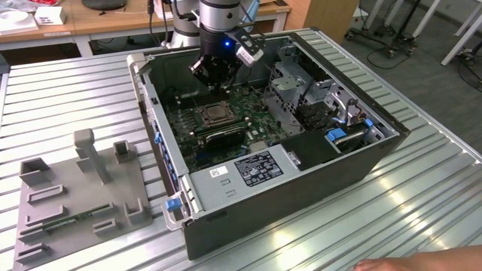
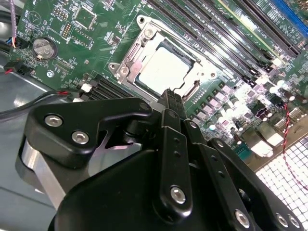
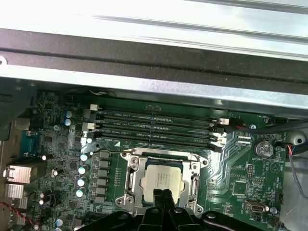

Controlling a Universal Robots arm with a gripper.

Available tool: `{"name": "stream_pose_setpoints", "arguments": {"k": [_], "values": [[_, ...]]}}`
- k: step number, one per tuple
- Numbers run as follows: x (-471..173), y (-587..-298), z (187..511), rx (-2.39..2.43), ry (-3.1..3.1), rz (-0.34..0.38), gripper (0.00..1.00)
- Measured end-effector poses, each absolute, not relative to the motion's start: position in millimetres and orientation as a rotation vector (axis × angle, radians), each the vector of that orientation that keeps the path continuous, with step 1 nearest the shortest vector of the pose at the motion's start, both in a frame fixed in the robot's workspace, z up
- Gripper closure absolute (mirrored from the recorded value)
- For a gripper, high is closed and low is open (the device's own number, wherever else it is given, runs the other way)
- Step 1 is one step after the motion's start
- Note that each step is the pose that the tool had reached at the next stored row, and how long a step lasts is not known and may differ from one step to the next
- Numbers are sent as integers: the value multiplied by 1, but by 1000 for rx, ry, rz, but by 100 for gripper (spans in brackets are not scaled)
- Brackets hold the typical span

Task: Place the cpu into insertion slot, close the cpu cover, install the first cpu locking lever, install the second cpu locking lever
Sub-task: 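Install the first cpu locking lever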

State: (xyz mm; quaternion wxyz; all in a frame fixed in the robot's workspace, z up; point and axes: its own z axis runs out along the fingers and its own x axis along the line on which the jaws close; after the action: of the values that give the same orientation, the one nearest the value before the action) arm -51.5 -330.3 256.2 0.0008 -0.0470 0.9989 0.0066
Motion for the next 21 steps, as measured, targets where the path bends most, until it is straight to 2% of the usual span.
{"name": "stream_pose_setpoints", "arguments": {"k": [12,21], "values": [[-52,-330,259,-148,3136,25,89],[-81,-330,259,-147,3133,24,89]]}}
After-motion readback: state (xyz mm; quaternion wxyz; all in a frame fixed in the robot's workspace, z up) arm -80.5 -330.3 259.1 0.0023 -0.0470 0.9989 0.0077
